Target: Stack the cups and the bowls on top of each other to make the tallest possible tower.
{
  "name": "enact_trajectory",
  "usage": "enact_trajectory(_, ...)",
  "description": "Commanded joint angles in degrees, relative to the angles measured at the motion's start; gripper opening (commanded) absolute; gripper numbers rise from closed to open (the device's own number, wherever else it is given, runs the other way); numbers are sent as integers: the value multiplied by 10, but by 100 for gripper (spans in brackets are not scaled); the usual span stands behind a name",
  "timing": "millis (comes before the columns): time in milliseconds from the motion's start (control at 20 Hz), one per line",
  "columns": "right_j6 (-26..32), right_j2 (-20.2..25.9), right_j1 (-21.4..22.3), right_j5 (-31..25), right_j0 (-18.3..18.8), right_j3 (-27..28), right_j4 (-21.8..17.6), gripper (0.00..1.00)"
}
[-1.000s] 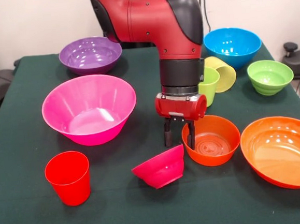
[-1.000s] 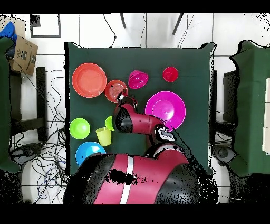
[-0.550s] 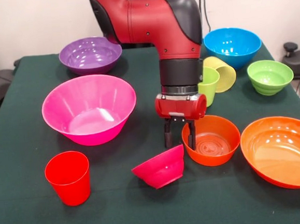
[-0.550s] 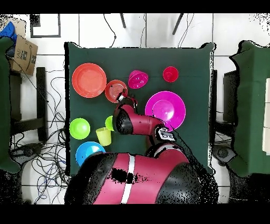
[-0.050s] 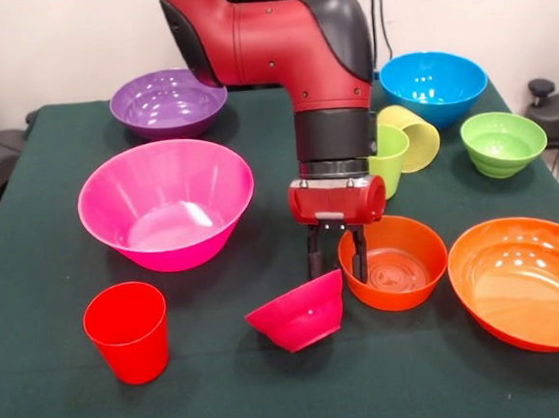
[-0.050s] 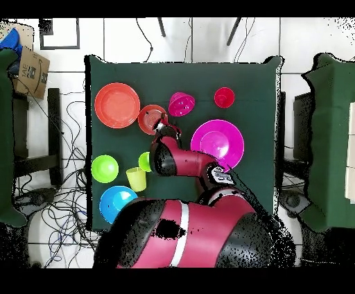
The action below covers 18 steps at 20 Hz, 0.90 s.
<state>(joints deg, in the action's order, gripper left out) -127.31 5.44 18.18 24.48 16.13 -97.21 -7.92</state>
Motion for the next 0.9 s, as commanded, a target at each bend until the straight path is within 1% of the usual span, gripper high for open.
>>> enact_trajectory(50, -93, 71, 29, 17, 22, -3, -43, 100)
enact_trajectory(250, -94, 80, 46, 13, 33, -15, -51, 100)
enact_trajectory(400, -95, 89, 49, 13, 43, -20, -58, 100)
enact_trajectory(450, -97, 104, 48, 7, 56, -20, -69, 100)
enact_trajectory(650, -99, 132, 50, 1, 82, -20, -91, 100)
enact_trajectory(900, -99, 152, 43, 4, 99, -16, -100, 100)
